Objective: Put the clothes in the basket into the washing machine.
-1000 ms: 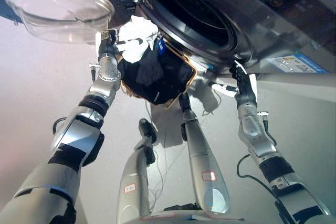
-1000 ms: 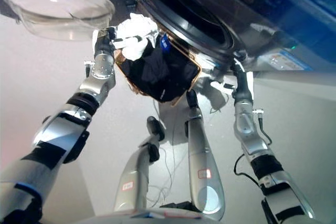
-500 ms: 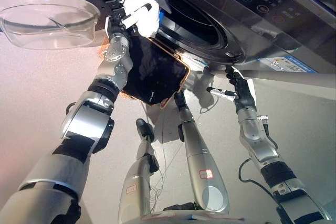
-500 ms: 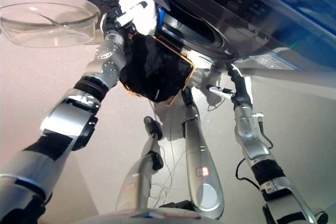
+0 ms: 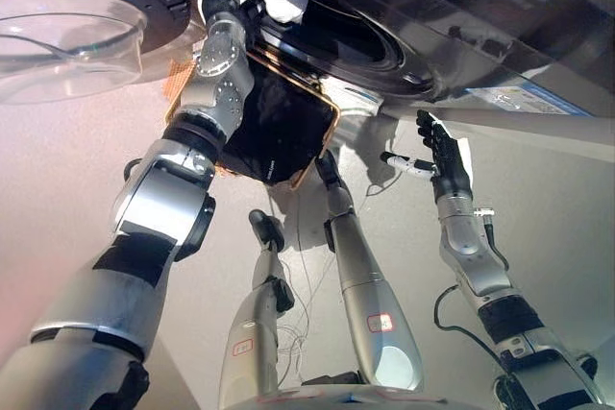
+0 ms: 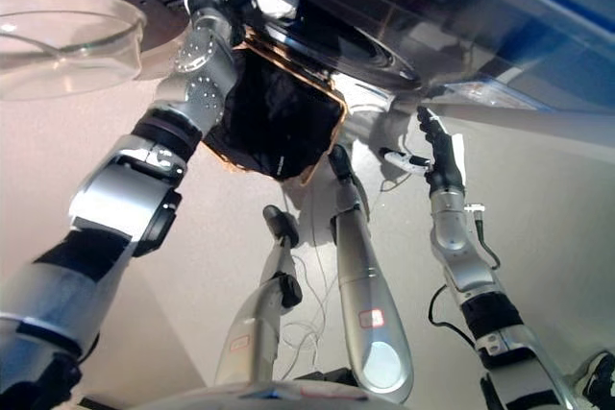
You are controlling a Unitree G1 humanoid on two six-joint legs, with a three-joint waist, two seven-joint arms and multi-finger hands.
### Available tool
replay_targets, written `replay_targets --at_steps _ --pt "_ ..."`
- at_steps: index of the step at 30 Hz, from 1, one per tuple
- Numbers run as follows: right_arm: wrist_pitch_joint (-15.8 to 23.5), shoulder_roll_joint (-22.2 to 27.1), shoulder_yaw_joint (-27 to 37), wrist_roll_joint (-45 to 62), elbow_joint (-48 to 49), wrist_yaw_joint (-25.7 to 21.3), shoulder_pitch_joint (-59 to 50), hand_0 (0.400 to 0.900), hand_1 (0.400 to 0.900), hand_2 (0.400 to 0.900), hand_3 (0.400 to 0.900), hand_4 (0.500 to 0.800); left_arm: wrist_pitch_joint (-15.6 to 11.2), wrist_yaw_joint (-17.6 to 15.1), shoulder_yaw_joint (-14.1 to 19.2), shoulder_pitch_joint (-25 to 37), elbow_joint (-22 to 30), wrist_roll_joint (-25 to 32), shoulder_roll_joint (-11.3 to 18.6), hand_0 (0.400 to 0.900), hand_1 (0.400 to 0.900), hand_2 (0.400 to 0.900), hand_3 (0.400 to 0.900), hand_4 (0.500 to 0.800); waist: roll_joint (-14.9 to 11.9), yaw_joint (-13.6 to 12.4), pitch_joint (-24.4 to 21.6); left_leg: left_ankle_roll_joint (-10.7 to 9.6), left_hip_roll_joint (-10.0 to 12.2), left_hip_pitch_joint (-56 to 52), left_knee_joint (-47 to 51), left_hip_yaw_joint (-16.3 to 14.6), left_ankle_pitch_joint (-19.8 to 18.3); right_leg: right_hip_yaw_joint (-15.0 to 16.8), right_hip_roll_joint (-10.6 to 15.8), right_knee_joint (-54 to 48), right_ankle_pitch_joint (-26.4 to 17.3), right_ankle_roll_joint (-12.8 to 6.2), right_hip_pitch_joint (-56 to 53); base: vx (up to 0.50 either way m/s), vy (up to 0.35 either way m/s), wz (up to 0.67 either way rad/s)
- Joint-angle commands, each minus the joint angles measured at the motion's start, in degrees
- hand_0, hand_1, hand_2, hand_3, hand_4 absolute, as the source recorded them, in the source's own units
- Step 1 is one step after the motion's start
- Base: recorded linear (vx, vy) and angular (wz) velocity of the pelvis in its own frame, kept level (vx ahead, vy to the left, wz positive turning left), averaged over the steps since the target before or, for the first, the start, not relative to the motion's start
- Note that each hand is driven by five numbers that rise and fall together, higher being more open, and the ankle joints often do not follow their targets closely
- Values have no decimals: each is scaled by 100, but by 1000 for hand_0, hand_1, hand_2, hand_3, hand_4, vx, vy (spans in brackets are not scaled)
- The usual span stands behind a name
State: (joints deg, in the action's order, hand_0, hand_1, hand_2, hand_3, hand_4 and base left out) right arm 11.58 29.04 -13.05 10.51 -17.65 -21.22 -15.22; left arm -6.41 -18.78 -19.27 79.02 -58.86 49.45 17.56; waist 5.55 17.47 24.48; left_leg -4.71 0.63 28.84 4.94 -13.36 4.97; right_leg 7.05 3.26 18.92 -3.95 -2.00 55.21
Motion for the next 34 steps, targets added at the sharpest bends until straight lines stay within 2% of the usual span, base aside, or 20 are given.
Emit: replay_targets --at_steps 1,4,7,10,11,21,24,25,34 --pt "368 253 75 -160 343 -219 923 900 900 900 900 800 -371 -132 212 128 -570 -493 -533 400 400 400 400 500 427 226 -1014 -278 417 -325 6 382 186 -81 -378 -18 184 -495 -84 -3 15 -10" --pt "422 300 35 -217 422 -247 903 900 900 900 900 800 -296 -220 258 88 -719 -799 -379 400 400 400 400 500 372 245 -1000 -272 423 -236 6 409 156 -21 -437 0 173 -500 83 -9 15 -15" --pt "462 335 51 -216 442 -292 918 900 900 900 900 800 -283 -314 383 95 -822 -777 -342 400 400 400 400 500 342 261 -1000 -267 466 -165 6 449 137 -2 -463 96 194 -502 228 -3 -24 6" --pt "496 376 115 -180 451 -319 962 900 900 900 900 800 -300 -296 370 92 -759 -776 -387 400 400 400 400 500 377 262 -1028 -250 457 -113 6 512 110 -22 -429 217 264 -487 284 -3 -7 20" --pt "507 401 124 -176 456 -318 977 900 900 900 900 800 -319 -295 363 94 -724 -781 -450 900 900 900 900 800 390 266 -1027 -247 449 -114 6 545 98 -42 -405 255 287 -476 288 -11 -14 26" --pt "539 457 105 -119 394 -296 1005 900 900 900 900 800 -376 -312 330 -48 -616 -762 -599 900 900 900 900 800 417 202 -1099 -212 346 -229 6 700 -68 -151 -292 378 339 -458 170 3 13 13" --pt "514 465 63 -112 366 -254 997 900 900 900 900 800 -387 -264 307 -244 -525 -728 -624 900 900 900 900 800 409 166 -1104 -209 330 -320 6 754 -80 -204 -247 478 375 -446 74 -34 8 14" --pt "507 453 51 -116 352 -244 987 900 900 900 900 800 -396 -247 336 -353 -491 -699 -645 900 900 900 900 800 378 166 -1087 -209 309 -302 6 755 48 -232 -221 448 182 -398 71 -90 -3 20" --pt "389 480 -34 -133 148 -151 799 900 900 900 900 800 -488 -111 297 -1326 -65 -613 -890 900 900 900 900 800 338 -25 -1131 -150 275 -802 6 926 -51 -468 1 406 196 -407 -624 -1 43 19"
